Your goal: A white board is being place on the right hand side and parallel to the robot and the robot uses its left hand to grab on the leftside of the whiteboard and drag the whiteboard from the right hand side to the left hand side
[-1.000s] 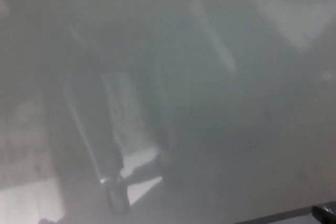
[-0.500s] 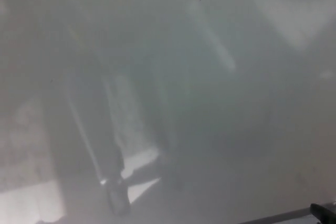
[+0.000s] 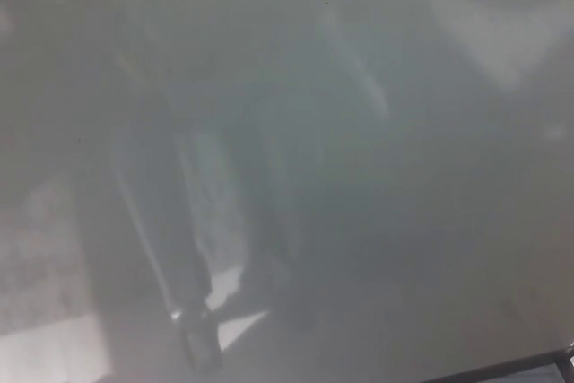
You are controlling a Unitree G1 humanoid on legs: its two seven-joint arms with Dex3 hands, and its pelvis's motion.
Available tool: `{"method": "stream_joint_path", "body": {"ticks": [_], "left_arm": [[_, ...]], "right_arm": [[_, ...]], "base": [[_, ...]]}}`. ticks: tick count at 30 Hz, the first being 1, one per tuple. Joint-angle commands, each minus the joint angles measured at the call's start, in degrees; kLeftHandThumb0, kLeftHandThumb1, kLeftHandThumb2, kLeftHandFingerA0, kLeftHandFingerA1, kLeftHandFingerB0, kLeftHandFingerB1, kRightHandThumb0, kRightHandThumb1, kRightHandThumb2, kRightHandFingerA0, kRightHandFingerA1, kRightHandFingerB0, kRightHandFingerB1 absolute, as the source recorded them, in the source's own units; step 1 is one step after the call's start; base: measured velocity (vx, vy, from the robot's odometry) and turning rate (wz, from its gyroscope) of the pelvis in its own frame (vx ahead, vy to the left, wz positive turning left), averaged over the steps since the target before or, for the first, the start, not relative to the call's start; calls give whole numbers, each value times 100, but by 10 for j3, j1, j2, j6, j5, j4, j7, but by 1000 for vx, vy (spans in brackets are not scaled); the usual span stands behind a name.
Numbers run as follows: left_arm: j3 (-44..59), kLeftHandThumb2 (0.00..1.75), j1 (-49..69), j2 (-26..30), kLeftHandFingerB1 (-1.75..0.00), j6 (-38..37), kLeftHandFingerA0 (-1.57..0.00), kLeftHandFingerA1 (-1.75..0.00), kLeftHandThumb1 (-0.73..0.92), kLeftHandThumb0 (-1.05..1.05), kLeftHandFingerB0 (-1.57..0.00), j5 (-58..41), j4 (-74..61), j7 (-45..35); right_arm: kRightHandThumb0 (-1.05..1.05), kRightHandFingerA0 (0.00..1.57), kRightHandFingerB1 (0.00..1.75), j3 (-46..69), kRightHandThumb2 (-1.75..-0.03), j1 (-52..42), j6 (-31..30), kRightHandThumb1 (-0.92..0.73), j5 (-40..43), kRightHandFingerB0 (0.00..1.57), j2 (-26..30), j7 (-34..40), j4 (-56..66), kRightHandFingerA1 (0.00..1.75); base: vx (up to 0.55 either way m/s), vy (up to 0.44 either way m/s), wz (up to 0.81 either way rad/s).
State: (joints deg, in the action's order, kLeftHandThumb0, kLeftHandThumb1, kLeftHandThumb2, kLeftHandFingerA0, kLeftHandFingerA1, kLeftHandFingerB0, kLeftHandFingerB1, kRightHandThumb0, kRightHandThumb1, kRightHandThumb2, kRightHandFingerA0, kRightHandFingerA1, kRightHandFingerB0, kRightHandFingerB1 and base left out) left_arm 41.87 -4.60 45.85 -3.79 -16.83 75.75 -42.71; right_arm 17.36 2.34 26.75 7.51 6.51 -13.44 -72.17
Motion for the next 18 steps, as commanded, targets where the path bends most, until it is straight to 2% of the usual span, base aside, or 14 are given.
{"method": "stream_joint_path", "body": {"ticks": [1,2,3,4,5,6,7,9,11,12,13,15,17,18], "left_arm": [[8,74,59,-53,-3,-58,0,-13,52,-55,0,-24,-18,26],[2,70,71,-73,-2,-47,0,0,40,-60,0,-23,-18,19],[0,70,76,-80,-2,-41,0,0,40,-60,0,-23,-18,17],[-14,70,87,-92,-6,-36,0,-3,40,-57,0,-13,-21,18],[-19,75,93,-99,-16,-25,0,-23,41,-51,0,-11,-21,12],[-27,75,100,-109,-16,-9,0,-23,41,-51,0,-11,-22,3],[-29,73,101,-111,-3,0,-4,-23,55,-47,0,-15,-22,-1],[-39,71,107,-130,-5,23,-8,-28,54,-42,0,-16,-18,-2],[-57,72,105,-141,-5,20,-6,-26,55,-38,0,-3,-15,10],[-84,63,102,-150,-8,10,0,-14,56,-32,0,23,-11,34],[-95,73,102,-153,-9,6,-4,-24,53,-37,0,29,-10,44],[-133,73,109,-158,-10,-15,-9,-35,57,-37,0,55,-13,79],[-152,75,112,-165,-10,-23,-17,-38,61,-31,0,58,-12,99],[-164,61,115,-170,-16,-26,-31,-33,68,-28,0,66,-12,113]], "right_arm": [[-28,79,31,2,-69,-15,2,-92,3,35,6,-3,0,56],[-28,77,32,-2,-70,-19,7,-92,-3,34,7,1,0,56],[-28,77,32,-4,-70,-20,8,-92,-5,34,8,2,1,56],[-28,78,32,-6,-70,-24,10,-92,-7,34,8,1,-2,56],[-29,82,31,-6,-68,-27,10,-92,-8,36,7,4,-2,55],[-29,82,31,-6,-68,-30,10,-92,-8,36,6,9,-3,55],[-28,82,32,-7,-69,-32,10,-92,-8,36,5,9,-2,55],[-28,81,32,-9,-69,-40,14,-92,-9,36,3,10,-3,56],[-28,81,32,-9,-69,-44,14,-92,-9,36,5,11,-3,56],[-26,79,32,-8,-71,-45,14,-92,-7,33,5,6,-3,57],[-27,79,32,-8,-71,-45,14,-92,-7,33,6,4,-3,57],[-27,80,32,-10,-70,-47,16,-92,-9,33,6,4,-4,56],[-27,82,31,-13,-69,-49,20,-92,-12,35,5,9,-2,55],[-26,83,31,-11,-68,-52,20,-92,-9,35,6,4,-2,56]], "base": [[0,0,0],[0,0,0],[0,0,0],[0,0,0],[0,0,0],[0,0,0],[0,0,0],[0,0,0],[0,0,0],[0,0,0],[0,0,0],[0,0,0],[0,0,0],[0,0,0]]}}
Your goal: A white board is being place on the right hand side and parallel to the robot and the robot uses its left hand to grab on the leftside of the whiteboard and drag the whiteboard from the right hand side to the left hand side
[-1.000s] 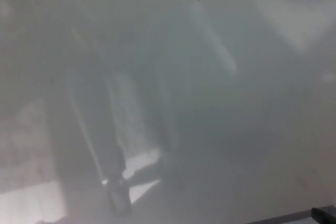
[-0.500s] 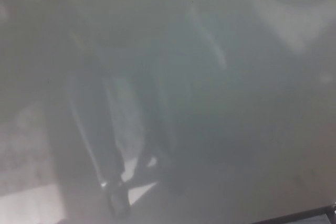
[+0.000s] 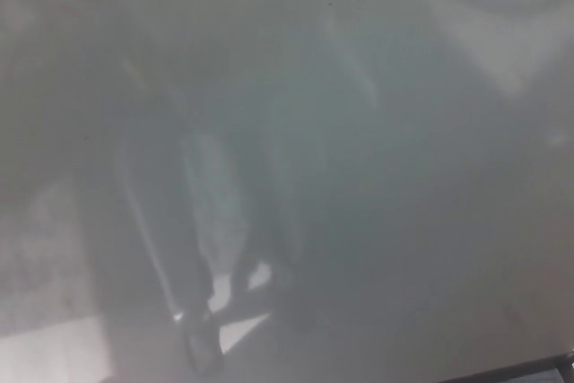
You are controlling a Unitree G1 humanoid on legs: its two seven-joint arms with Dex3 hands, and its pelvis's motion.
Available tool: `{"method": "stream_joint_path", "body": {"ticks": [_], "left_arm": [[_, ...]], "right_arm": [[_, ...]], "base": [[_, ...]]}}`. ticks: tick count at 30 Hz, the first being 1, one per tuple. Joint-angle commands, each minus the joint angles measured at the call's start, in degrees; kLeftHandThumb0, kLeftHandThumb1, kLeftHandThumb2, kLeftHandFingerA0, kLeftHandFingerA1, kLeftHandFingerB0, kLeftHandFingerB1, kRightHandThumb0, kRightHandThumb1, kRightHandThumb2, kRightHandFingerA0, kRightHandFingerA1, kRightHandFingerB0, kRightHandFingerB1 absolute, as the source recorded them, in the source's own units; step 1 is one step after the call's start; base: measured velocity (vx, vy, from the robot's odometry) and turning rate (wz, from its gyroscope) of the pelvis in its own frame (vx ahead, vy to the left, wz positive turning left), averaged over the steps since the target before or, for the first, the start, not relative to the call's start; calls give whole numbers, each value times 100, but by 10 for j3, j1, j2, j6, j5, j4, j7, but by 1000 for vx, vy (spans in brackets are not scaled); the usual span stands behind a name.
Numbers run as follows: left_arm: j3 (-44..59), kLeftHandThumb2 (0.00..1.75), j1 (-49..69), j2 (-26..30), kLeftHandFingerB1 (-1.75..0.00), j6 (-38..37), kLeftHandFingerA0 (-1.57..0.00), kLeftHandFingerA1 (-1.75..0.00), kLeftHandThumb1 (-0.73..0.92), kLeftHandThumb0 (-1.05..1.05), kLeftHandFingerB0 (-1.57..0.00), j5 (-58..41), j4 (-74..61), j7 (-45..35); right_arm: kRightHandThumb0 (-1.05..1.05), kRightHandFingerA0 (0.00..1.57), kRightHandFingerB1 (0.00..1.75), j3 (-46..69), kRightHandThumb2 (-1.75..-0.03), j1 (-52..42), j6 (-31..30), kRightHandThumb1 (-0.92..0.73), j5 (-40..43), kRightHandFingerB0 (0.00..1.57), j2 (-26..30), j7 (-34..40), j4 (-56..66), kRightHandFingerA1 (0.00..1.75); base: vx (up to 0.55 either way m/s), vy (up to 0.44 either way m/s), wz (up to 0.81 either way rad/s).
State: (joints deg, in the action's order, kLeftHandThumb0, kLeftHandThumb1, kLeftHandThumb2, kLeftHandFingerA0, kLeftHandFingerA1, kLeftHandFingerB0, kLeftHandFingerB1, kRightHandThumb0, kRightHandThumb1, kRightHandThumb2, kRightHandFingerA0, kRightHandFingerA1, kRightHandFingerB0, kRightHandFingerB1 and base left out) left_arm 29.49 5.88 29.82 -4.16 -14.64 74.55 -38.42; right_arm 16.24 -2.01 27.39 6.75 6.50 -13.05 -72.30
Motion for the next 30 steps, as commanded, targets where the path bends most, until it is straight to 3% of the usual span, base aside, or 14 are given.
{"method": "stream_joint_path", "body": {"ticks": [1,3,4,5,7,8,9,11,12,15,18,21,27,30], "left_arm": [[-49,60,10,-11,-17,-24,-33,-33,68,-29,0,46,0,78],[-68,61,12,-13,-16,-33,-34,-36,70,-28,0,54,1,92],[-70,109,16,-14,-50,-35,-1,-47,69,-19,-1,53,2,95],[-73,109,21,-15,-50,-36,-1,-47,69,-19,-1,51,4,100],[-82,109,24,-16,-50,-40,-1,-46,68,-20,-1,56,4,114],[-89,61,29,-15,-22,-45,-26,-31,71,-32,0,62,4,123],[-96,80,33,-15,-21,-49,-23,-45,54,-36,0,66,2,125],[-107,61,35,-16,-22,-55,-28,-32,71,-32,0,72,2,129],[-112,80,34,-17,-20,-55,-26,-45,55,-35,0,76,4,131],[-125,62,31,-18,-22,-56,-45,-68,72,-32,0,84,6,142],[-142,79,27,-20,-18,-61,-46,-66,60,-37,-2,96,7,162],[-145,61,28,-20,-23,-66,-43,-36,72,-33,0,94,7,162],[-143,81,22,-17,-19,-63,-38,-52,58,-38,0,88,8,159],[-132,60,29,-23,-25,-83,-49,-46,70,-33,-5,77,3,170]], "right_arm": [[-26,84,31,-1,-68,-10,14,-92,-2,35,7,1,-1,55],[-26,82,31,-4,-68,-11,12,-92,-7,35,8,7,-1,55],[-26,80,32,-6,-69,-15,15,-92,-9,35,8,9,-1,55],[-26,80,32,-8,-69,-22,19,-92,-11,35,7,11,-1,55],[-26,81,31,-9,-68,-24,18,-92,-11,35,6,11,-2,55],[-27,79,31,-10,-68,-29,17,-92,-11,35,6,10,-3,55],[-26,78,31,-16,-68,-33,22,-92,-19,35,8,12,-4,55],[-26,78,31,-21,-68,-36,24,-92,-23,35,8,19,-2,54],[-26,77,31,-17,-68,-36,25,-92,-18,35,6,13,-2,56],[-26,79,31,-23,-68,-36,32,-92,-24,36,5,24,-3,56],[-27,79,31,-22,-67,-35,30,-92,-22,36,5,20,-3,55],[-26,78,31,-21,-67,-34,26,-92,-20,36,4,22,-3,55],[-27,78,32,-19,-67,-25,23,-91,-20,37,2,25,-4,55],[-26,76,31,-34,-69,-25,28,-92,-37,34,6,35,-6,56]], "base": [[0,0,0],[0,0,0],[0,0,0],[0,0,0],[0,0,0],[0,0,0],[0,0,0],[0,0,0],[0,0,0],[0,0,0],[0,0,0],[0,0,0],[0,0,0],[0,0,0]]}}
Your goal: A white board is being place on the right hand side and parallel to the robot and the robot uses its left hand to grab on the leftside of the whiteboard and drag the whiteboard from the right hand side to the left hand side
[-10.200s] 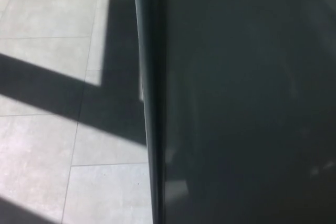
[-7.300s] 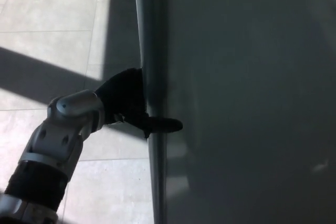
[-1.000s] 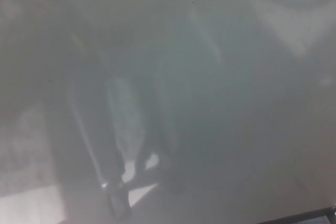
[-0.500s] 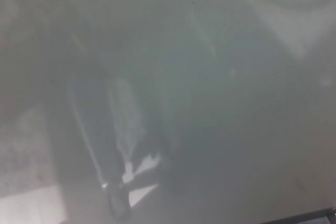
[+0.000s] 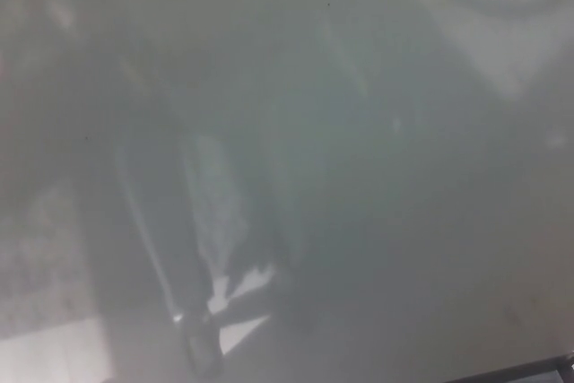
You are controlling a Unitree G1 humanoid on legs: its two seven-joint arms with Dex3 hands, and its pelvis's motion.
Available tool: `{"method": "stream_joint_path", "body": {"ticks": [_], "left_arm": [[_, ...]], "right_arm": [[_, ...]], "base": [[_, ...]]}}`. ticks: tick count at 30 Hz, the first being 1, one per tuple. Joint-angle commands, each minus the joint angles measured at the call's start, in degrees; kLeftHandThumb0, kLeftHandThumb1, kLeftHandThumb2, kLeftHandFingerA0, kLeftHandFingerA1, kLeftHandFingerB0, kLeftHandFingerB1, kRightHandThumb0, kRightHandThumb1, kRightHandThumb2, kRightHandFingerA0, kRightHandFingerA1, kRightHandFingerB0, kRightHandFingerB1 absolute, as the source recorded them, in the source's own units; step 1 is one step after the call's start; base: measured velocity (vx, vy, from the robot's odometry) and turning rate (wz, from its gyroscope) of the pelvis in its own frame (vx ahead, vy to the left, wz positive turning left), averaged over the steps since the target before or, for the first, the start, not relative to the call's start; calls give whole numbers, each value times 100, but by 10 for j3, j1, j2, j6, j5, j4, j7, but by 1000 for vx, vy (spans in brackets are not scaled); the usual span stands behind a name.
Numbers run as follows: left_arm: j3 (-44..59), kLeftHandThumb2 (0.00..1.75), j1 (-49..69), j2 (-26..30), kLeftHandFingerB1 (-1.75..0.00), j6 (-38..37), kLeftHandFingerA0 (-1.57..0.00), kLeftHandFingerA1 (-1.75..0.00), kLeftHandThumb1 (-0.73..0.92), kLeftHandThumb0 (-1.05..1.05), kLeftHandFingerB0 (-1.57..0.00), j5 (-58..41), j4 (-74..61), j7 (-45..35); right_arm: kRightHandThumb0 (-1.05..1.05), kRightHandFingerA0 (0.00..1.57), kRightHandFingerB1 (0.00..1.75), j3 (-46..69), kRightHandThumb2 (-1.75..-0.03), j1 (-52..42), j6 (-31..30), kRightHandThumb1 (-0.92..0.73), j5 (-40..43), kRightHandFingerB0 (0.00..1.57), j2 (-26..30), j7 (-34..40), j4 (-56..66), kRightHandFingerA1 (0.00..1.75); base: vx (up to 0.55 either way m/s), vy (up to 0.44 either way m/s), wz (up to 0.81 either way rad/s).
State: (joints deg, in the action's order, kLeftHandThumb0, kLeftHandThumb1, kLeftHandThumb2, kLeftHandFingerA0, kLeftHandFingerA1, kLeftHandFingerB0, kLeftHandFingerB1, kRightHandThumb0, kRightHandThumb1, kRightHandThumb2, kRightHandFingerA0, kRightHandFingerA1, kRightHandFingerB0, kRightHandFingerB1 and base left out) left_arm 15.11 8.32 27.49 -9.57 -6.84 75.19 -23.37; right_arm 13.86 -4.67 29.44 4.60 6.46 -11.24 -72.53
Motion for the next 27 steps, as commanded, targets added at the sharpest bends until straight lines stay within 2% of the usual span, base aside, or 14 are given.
{"method": "stream_joint_path", "body": {"ticks": [1,6,10,11,12,13,14,15,16,17,18,19,20,27], "left_arm": [[14,63,2,-2,-22,-34,-45,-39,69,-33,-9,-2,-6,27],[28,62,8,-11,-26,-77,-38,-35,71,-30,-12,1,-11,62],[52,65,4,-18,-29,-100,-64,-78,71,-29,-15,-19,-8,64],[65,97,4,-20,-44,-107,-58,-71,55,-19,-5,-28,-9,55],[72,97,4,-21,-45,-111,-59,-72,55,-18,-7,-32,-10,52],[78,97,4,-23,-45,-114,-59,-72,55,-18,-7,-32,-11,51],[87,61,3,-24,-28,-111,-61,-47,72,-22,-20,-39,-11,44],[95,65,3,-25,-30,-107,-62,-55,71,-27,-20,-43,-11,43],[98,97,2,-25,-43,-105,-61,-76,56,-19,-5,-40,-10,47],[99,97,2,-25,-43,-104,-61,-76,56,-19,-5,-36,-10,53],[96,61,1,-23,-28,-102,-64,-62,72,-22,-21,-29,-9,61],[94,97,-1,-23,-43,-99,-63,-76,56,-18,-6,-26,-7,67],[96,62,-2,-23,-29,-98,-67,-65,71,-21,-23,-27,-6,67],[82,64,1,-21,-31,-107,-68,-87,73,-25,-26,-11,-5,83]], "right_arm": [[-25,76,31,-16,-70,4,9,-92,-21,32,8,19,-4,56],[-26,76,32,-22,-70,4,14,-92,-23,32,9,20,-6,57],[-27,76,32,-18,-69,13,8,-92,-17,34,9,17,-6,57],[-27,77,31,-16,-69,13,6,-92,-15,35,8,18,-5,56],[-27,77,31,-15,-68,14,5,-92,-15,35,7,19,-5,56],[-27,77,31,-15,-68,16,5,-92,-14,35,7,19,-5,56],[-27,76,31,-13,-68,16,4,-92,-12,36,6,16,-5,56],[-27,77,32,-14,-67,15,5,-92,-15,36,7,20,-5,56],[-27,77,31,-16,-67,15,6,-92,-17,35,7,23,-5,55],[-27,77,31,-16,-67,15,5,-92,-18,35,7,23,-5,55],[-27,77,31,-14,-68,15,4,-92,-16,35,7,21,-5,56],[-26,77,31,-16,-67,16,3,-92,-18,35,7,23,-5,55],[-26,77,31,-17,-68,16,3,-92,-19,35,7,24,-5,55],[-26,76,32,-17,-69,11,8,-92,-19,34,9,21,-6,55]], "base": [[0,0,0],[0,0,0],[0,0,0],[0,0,0],[0,0,0],[0,0,0],[0,0,0],[0,0,0],[0,0,0],[0,0,0],[0,0,0],[0,0,0],[0,0,0],[0,0,0]]}}
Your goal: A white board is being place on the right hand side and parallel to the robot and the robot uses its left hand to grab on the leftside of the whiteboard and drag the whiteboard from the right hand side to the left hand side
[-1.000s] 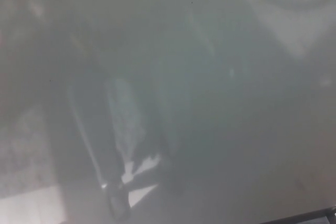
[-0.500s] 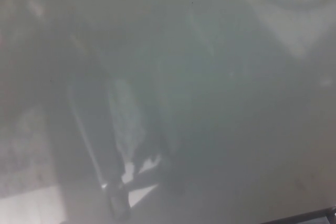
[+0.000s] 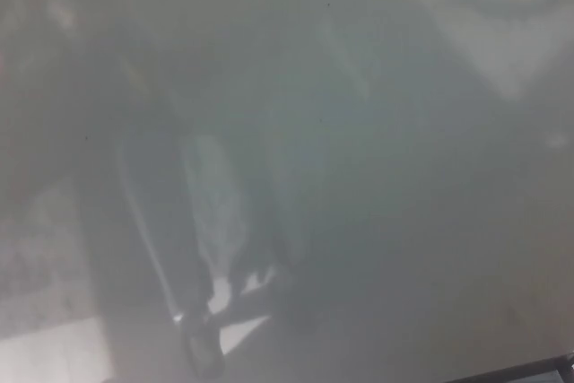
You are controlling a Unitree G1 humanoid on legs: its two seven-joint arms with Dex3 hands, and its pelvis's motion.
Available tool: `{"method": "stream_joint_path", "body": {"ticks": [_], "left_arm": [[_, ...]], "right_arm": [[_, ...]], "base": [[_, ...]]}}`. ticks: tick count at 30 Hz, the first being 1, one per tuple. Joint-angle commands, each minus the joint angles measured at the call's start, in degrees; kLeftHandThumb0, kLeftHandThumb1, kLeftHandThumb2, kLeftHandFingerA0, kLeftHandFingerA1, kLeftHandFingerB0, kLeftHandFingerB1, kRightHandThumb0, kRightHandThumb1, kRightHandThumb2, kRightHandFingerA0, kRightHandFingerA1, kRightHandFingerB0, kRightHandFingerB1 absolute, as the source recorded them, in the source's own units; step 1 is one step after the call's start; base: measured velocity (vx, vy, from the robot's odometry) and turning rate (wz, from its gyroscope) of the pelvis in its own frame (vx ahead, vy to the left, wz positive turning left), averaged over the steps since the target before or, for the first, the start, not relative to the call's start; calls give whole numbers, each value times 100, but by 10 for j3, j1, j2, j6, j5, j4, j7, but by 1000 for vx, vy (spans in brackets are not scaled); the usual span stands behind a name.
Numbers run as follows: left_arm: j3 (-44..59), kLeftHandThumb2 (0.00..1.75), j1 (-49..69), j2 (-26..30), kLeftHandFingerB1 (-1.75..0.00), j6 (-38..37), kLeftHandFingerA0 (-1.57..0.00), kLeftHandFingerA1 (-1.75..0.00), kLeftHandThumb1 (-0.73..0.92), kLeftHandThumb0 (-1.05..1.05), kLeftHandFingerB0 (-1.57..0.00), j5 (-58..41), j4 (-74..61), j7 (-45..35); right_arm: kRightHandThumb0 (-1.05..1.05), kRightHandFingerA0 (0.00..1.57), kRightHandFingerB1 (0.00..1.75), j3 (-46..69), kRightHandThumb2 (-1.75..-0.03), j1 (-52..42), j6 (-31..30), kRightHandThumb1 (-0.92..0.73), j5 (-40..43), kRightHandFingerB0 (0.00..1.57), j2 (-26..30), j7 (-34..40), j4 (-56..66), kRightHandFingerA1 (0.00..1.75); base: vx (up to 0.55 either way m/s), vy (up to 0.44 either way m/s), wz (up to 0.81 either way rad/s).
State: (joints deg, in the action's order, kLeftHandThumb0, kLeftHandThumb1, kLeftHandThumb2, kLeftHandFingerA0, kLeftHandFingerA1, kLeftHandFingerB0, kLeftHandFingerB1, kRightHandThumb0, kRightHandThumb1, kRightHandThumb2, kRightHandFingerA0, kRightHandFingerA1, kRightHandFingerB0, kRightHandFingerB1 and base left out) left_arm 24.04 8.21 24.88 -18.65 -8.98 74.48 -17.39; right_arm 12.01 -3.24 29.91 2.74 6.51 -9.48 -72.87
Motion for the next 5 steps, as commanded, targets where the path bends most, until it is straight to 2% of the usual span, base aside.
{"method": "stream_joint_path", "body": {"ticks": [1,5], "left_arm": [[-10,64,1,6,-31,-15,-67,-88,73,-24,-27,12,2,28],[-12,64,0,5,-31,-16,-68,-91,71,-25,-26,11,1,32]], "right_arm": [[-25,76,32,0,-70,-3,5,-92,-4,33,9,5,-2,56],[-26,77,32,5,-69,1,-1,-92,4,34,8,0,-3,56]], "base": [[0,0,0],[0,0,0]]}}
